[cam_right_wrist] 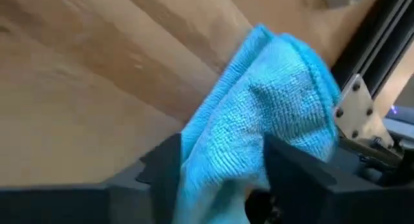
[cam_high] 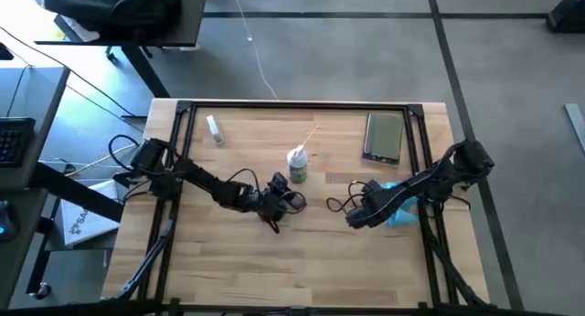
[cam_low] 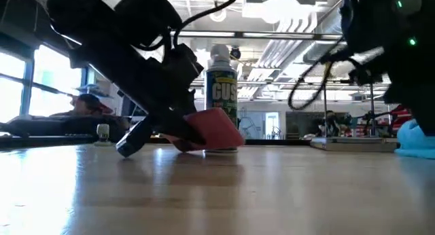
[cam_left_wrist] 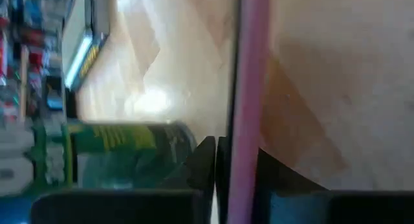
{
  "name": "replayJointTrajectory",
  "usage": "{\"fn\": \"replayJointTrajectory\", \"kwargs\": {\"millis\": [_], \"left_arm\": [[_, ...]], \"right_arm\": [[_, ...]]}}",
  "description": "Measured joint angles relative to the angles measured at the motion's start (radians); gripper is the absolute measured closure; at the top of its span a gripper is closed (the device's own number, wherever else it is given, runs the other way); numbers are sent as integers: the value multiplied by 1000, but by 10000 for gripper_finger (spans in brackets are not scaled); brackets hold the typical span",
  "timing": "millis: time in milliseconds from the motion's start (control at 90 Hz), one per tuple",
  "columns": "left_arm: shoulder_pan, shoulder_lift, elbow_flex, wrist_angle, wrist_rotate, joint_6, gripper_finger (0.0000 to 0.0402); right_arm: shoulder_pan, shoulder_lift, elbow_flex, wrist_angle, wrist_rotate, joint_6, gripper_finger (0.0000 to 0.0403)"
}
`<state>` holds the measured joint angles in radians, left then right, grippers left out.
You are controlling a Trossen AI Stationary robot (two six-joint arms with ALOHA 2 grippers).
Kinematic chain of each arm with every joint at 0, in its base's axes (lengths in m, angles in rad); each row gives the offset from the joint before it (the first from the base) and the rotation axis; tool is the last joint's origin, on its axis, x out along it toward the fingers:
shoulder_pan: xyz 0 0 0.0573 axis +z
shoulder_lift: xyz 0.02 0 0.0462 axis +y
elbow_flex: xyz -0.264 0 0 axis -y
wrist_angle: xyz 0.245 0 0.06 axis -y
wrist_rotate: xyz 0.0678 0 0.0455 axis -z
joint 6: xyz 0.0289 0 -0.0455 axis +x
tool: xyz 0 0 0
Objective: Apply microfiber cloth
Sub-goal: Wipe the back and front of the cellphone with the blue microfiber cloth
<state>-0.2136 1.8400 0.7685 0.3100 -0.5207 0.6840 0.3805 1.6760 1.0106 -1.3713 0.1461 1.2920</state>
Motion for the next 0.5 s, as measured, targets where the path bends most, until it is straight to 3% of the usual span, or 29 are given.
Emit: {"fn": "replayJointTrajectory", "kwargs": {"millis": [233, 389, 500], "left_arm": [[12, -5, -1, -6, 70, -278, 281], [-16, -43, -1, -72, 75, -426, 254], [-59, -129, -1, -172, 79, -528, 248]], "right_arm": [[41, 0, 220, -161, 102, 11, 117], [77, 0, 349, -197, 169, -18, 103], [112, 0, 467, -159, 288, -159, 102]]}}
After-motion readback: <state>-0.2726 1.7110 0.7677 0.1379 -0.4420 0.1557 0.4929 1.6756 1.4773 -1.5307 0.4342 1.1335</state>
